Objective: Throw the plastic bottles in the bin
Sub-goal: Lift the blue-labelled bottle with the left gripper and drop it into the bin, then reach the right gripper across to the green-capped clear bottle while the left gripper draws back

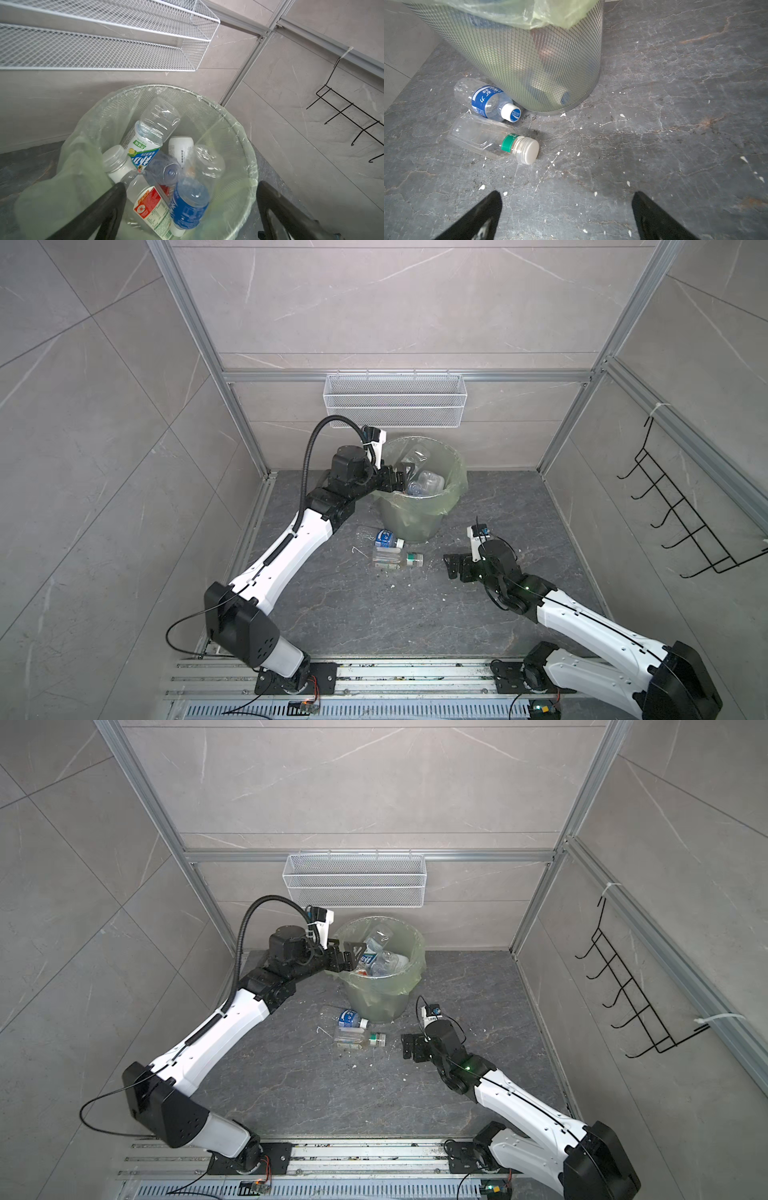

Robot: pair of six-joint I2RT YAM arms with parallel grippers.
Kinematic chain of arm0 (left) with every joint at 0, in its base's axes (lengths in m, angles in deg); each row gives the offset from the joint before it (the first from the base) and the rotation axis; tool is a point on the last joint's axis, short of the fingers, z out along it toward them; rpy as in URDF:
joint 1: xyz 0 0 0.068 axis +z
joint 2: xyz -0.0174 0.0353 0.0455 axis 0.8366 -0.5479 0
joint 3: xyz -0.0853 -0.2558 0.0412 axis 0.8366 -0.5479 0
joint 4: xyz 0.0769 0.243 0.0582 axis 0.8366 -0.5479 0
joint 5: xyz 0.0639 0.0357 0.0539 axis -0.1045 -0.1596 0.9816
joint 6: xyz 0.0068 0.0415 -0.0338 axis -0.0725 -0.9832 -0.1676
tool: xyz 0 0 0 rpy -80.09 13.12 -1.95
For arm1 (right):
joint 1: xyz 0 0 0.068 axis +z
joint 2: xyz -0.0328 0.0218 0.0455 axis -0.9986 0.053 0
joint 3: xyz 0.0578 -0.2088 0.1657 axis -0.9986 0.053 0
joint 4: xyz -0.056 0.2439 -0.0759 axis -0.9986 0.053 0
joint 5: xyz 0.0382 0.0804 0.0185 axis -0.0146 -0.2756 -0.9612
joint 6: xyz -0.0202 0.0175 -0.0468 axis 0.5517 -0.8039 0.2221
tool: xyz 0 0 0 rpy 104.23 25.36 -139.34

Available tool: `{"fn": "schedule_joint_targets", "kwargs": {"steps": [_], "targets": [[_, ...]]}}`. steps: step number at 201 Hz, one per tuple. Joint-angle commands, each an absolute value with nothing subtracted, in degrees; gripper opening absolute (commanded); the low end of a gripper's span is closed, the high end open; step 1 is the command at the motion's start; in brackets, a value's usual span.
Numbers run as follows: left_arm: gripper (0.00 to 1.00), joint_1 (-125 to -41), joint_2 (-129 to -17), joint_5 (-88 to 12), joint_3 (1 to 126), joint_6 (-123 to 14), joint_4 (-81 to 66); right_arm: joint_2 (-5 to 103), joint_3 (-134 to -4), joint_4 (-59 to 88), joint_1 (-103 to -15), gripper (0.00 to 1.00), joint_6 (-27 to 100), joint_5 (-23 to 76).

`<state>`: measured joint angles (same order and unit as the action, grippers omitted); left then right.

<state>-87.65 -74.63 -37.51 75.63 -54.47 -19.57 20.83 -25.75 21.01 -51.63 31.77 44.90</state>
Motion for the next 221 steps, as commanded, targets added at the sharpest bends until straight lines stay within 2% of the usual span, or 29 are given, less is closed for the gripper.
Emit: {"fn": "schedule_joint_targets", "kwargs": {"steps": [1,99,167,221], "targets": [[1.0,-87.8,-66.6,-35.6,72.9,-55.3,-12.9,21.1,-26.6,21.2,-51.5,1.0,31.6,44.0],[1.0,-87.8,-51.7,-27.5,45.4,-54.2,-8.5,22.3,-25.0,16.3,-50.7,1.0,35.6,39.8],[1.0,-87.8,-49.1,-22.0,32.0,-51.7,-7.0,31.3,-30.5,17.2,-34.6,1.0,44.2,55.6],[1.0,-87.5,-49.1,-16.8,24.7,-49.7,-4.5,38.6,-38.2,19.6,-30.5,1.0,49.8,55.1]]}}
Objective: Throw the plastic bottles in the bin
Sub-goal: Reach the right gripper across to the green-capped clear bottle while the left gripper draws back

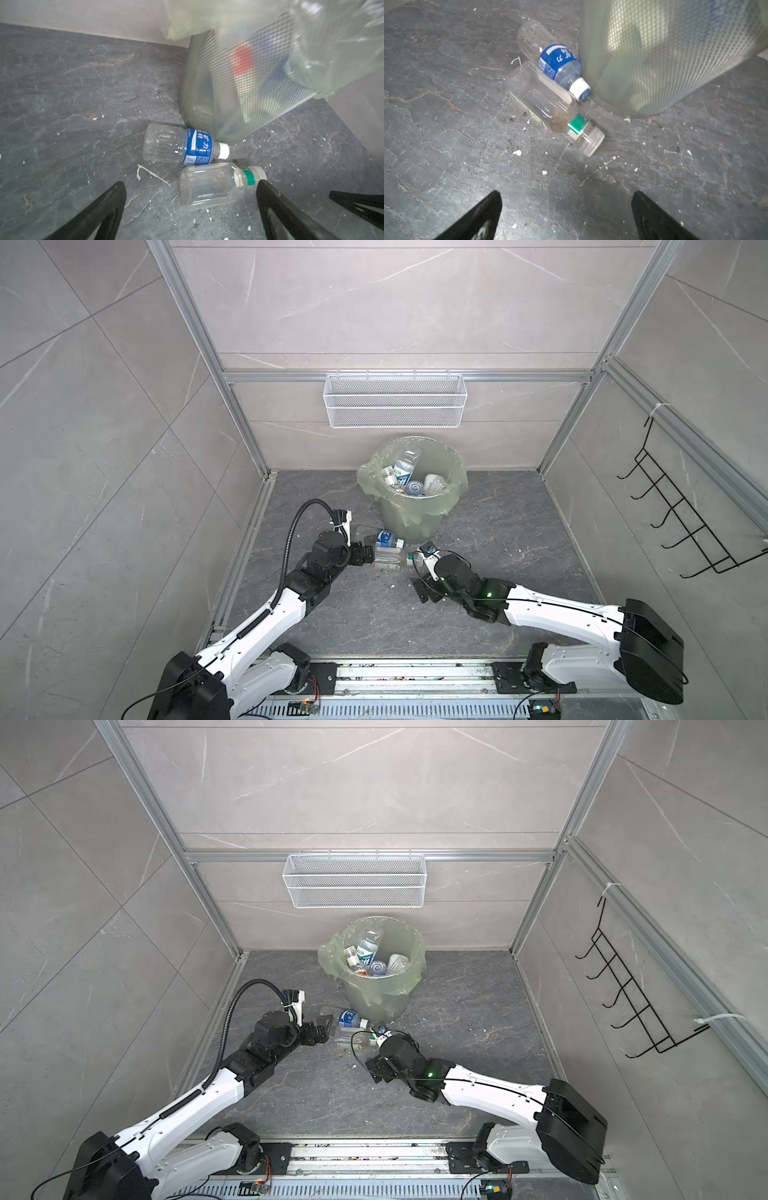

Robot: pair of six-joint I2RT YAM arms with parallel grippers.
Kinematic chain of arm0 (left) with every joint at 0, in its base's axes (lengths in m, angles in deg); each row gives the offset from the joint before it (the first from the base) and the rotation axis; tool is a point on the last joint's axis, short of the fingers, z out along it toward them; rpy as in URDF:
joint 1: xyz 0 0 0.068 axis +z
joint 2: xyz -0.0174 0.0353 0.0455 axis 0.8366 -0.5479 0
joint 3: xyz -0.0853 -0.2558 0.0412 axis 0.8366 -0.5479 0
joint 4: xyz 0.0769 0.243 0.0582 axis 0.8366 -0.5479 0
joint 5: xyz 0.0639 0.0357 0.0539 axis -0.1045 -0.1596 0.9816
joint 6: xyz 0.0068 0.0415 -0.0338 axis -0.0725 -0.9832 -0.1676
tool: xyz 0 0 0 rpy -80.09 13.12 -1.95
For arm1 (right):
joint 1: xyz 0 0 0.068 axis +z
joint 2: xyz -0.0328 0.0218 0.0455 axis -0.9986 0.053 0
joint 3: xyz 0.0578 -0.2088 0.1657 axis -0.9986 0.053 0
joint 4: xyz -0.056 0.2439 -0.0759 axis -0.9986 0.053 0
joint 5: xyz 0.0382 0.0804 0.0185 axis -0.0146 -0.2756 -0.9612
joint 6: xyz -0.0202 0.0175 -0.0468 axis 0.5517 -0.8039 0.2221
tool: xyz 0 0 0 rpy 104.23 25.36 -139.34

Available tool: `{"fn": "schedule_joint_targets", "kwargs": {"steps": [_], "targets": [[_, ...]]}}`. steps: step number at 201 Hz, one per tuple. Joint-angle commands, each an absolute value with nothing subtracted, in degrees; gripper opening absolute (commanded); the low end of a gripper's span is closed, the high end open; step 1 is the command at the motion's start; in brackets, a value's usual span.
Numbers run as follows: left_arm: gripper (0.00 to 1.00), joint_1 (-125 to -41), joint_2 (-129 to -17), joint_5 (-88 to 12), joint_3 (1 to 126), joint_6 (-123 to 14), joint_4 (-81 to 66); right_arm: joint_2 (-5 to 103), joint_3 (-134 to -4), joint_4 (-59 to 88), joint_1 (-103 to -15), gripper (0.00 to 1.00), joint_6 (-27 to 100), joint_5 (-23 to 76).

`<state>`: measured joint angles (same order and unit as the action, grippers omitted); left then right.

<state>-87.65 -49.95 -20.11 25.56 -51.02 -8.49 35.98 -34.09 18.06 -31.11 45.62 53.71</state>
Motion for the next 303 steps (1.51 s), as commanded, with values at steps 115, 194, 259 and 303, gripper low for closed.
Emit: {"fn": "schedule_joint_targets", "kwargs": {"steps": [115,194,259,303], "targets": [[0.99,-84.0,-50.8,-21.0,22.4,-50.7,-4.5,58.9,-57.0,25.5,-30.7,0.98,58.6,50.5],[0.99,-78.9,-53.6,-24.9,21.3,-46.9,-3.4,67.0,-64.2,27.4,-35.1,1.0,58.8,44.7],[0.99,-77.1,-57.3,-27.0,22.0,-45.5,-3.0,69.5,-65.2,28.4,-35.7,0.99,58.6,40.9],[0.99,-76.5,-57.8,-27.9,22.2,-45.2,-3.1,68.8,-63.9,29.1,-35.3,0.97,58.1,38.7]]}}
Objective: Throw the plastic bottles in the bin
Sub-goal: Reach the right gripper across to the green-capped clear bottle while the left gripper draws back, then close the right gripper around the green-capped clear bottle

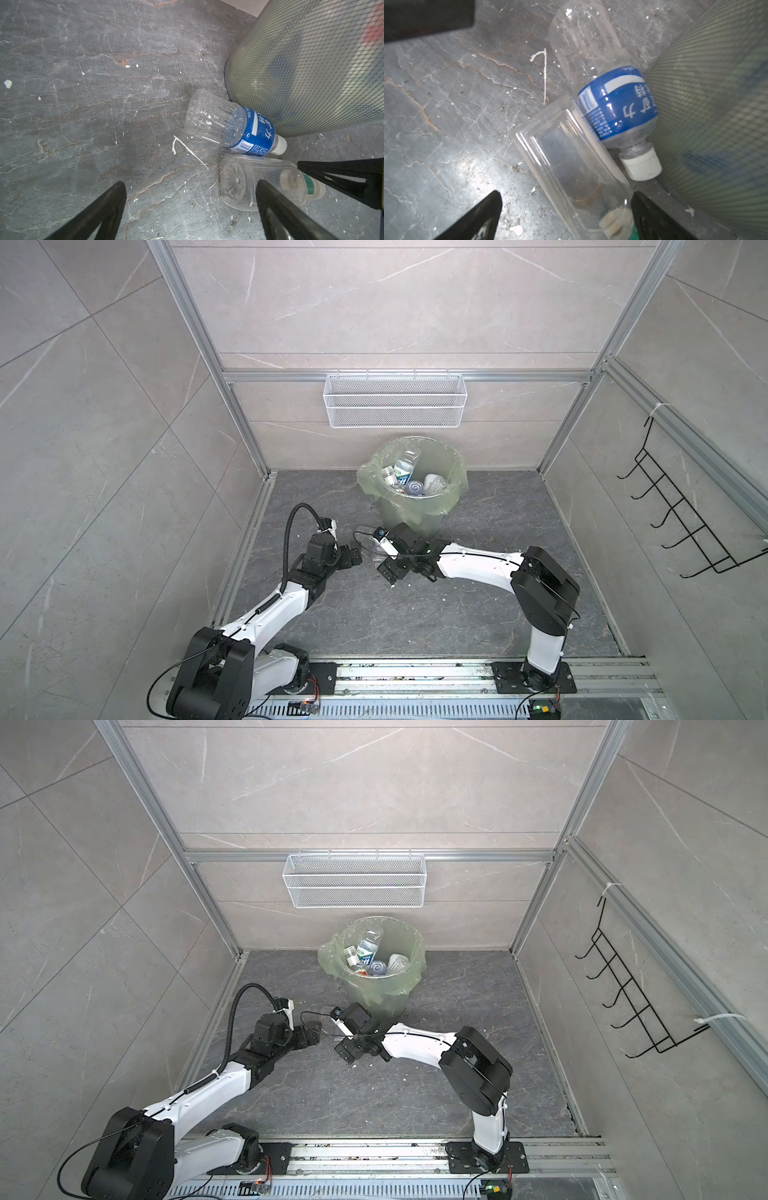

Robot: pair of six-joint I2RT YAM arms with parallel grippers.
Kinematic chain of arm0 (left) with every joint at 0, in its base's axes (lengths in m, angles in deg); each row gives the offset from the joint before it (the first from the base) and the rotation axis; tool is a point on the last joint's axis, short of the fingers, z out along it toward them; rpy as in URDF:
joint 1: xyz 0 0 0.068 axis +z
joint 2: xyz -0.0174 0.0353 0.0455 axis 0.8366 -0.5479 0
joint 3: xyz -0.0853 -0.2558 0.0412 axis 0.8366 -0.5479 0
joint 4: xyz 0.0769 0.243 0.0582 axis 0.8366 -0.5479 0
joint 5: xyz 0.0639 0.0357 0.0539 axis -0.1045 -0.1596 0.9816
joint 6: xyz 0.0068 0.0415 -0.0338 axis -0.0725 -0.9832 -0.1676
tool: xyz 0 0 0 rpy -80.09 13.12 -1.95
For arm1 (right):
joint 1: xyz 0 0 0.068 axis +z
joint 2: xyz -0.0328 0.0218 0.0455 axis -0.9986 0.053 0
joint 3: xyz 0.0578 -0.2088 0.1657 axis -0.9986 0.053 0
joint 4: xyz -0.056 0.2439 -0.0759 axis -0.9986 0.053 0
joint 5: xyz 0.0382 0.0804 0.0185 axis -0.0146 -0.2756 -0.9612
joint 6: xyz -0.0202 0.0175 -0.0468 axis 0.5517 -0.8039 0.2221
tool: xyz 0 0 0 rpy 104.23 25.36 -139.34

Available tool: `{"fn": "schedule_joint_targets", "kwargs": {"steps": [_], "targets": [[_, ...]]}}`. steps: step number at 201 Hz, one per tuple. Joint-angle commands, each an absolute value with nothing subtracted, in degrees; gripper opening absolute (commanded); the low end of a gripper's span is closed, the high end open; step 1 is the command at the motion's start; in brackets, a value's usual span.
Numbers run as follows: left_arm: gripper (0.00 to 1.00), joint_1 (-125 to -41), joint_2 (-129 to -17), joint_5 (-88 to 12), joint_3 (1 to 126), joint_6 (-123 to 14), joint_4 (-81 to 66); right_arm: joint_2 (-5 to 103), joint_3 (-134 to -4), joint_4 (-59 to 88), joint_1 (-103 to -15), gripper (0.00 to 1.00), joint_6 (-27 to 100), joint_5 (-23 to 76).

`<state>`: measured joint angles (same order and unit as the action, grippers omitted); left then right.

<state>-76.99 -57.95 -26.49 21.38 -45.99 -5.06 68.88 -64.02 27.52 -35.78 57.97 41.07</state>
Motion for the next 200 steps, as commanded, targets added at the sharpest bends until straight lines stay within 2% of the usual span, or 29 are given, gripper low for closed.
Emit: {"fn": "schedule_joint_targets", "kwargs": {"steps": [1,131,200], "targets": [[0.99,-76.5,-57.9,-27.9,22.2,-45.2,-3.1,68.8,-63.8,29.1,-35.3,0.97,58.1,38.7],[0.99,-76.1,-60.1,-29.3,23.3,-44.9,-3.7,63.7,-61.1,33.7,-30.4,0.91,56.7,35.4],[0.99,-75.6,-61.7,-30.5,23.7,-44.7,-3.5,68.0,-63.5,32.4,-30.8,0.99,58.8,40.3]]}}
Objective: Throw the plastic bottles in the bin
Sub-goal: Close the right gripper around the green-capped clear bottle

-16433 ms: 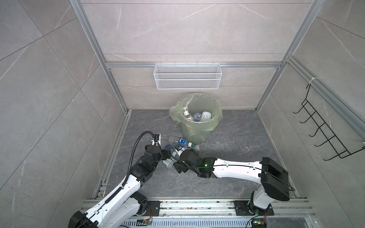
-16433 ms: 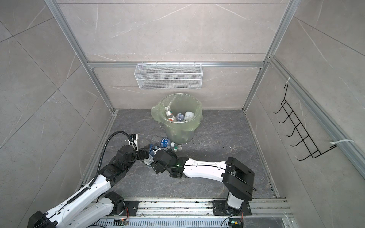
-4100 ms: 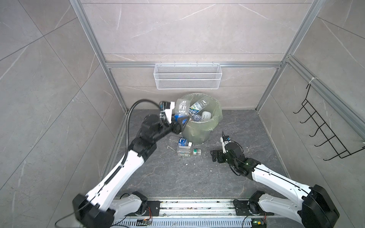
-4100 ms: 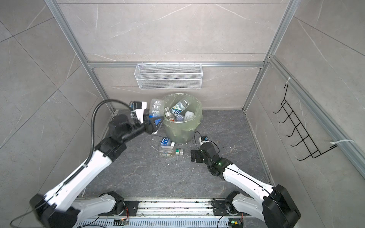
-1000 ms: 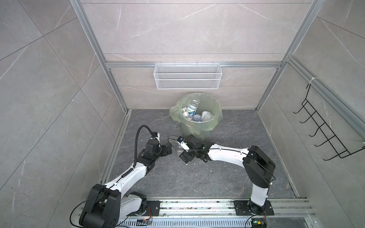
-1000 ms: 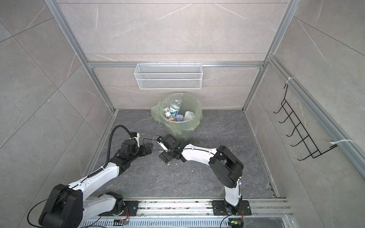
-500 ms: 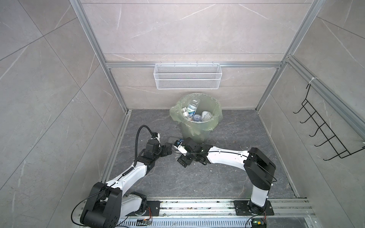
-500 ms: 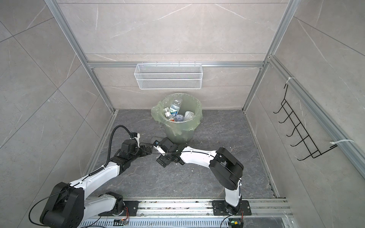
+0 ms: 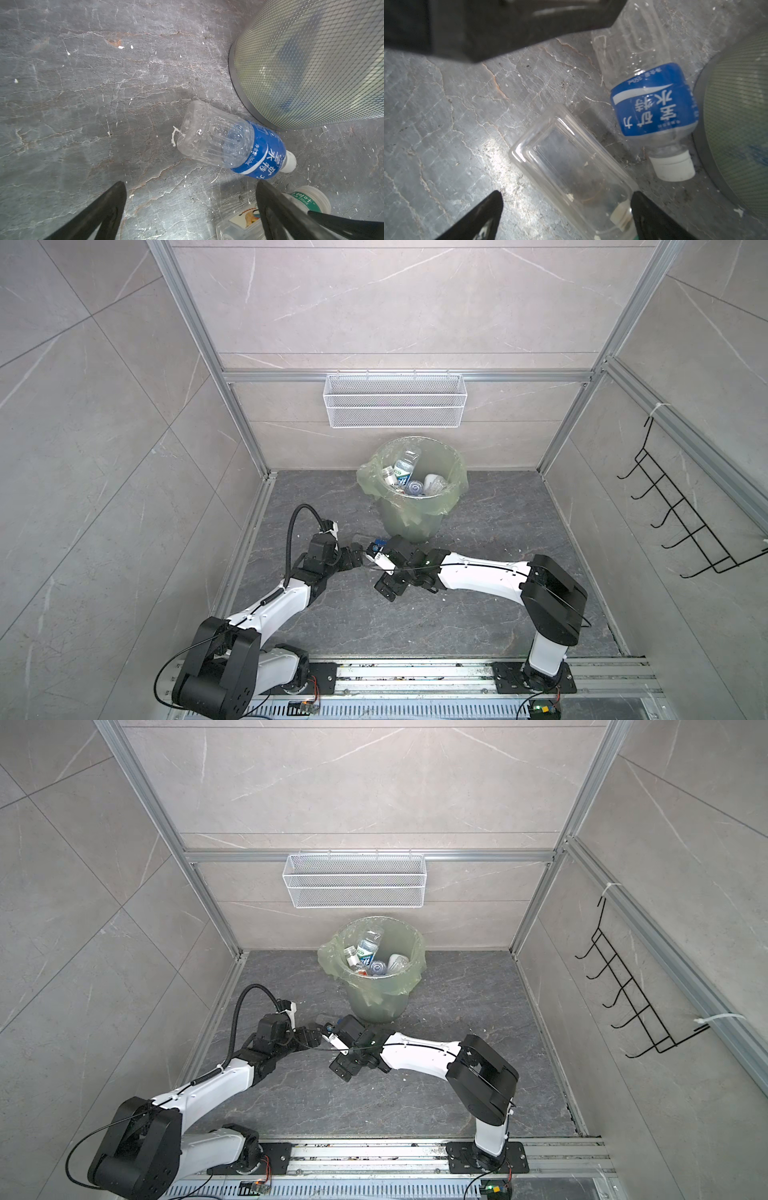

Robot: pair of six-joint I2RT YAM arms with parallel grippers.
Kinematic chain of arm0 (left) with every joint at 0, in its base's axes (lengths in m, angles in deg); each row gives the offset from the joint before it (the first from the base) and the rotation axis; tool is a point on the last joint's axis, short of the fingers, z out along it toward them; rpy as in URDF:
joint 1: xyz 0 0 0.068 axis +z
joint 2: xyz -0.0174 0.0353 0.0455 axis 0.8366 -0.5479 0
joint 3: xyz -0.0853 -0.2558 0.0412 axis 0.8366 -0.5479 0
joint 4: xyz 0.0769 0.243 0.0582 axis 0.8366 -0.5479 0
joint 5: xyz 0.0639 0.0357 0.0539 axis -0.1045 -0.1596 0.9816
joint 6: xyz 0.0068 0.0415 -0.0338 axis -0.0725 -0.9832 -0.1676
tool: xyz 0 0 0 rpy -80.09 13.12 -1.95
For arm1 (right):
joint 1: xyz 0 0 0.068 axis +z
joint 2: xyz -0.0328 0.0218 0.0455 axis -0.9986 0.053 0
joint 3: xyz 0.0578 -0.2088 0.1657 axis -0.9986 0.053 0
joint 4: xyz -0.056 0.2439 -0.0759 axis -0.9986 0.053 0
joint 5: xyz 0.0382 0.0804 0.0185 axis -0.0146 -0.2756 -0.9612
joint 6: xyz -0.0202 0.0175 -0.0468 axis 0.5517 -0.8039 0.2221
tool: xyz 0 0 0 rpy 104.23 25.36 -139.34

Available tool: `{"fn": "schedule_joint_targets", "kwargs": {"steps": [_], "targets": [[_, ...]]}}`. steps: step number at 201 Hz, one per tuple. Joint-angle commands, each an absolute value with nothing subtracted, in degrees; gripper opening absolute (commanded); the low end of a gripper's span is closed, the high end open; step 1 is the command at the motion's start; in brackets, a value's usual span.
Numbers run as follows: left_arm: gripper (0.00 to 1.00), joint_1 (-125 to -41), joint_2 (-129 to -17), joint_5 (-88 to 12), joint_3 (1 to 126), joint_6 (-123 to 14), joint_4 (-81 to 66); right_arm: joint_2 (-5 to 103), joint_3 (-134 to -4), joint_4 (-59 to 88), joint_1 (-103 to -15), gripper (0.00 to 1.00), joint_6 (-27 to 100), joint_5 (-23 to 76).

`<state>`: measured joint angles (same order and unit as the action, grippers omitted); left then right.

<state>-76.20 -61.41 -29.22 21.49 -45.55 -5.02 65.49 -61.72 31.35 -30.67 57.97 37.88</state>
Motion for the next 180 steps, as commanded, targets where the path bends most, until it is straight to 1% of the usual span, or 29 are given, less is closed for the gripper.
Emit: {"fn": "schedule_joint_targets", "kwargs": {"steps": [1,61,138,180], "targets": [[0.99,-75.6,-61.7,-30.6,23.7,-44.7,-3.5,68.1,-63.5,32.4,-30.9,0.99,58.9,40.3],[0.99,-75.4,-62.5,-31.5,24.2,-44.5,-3.7,68.8,-62.4,33.0,-31.1,0.99,59.0,37.8],[0.99,-75.3,-63.3,-32.2,24.4,-44.3,-3.7,63.2,-58.7,35.1,-29.8,0.96,56.4,33.5],[0.99,-75.1,-64.1,-32.8,24.6,-44.1,-3.3,58.7,-56.7,36.1,-27.8,0.96,54.5,33.0]]}}
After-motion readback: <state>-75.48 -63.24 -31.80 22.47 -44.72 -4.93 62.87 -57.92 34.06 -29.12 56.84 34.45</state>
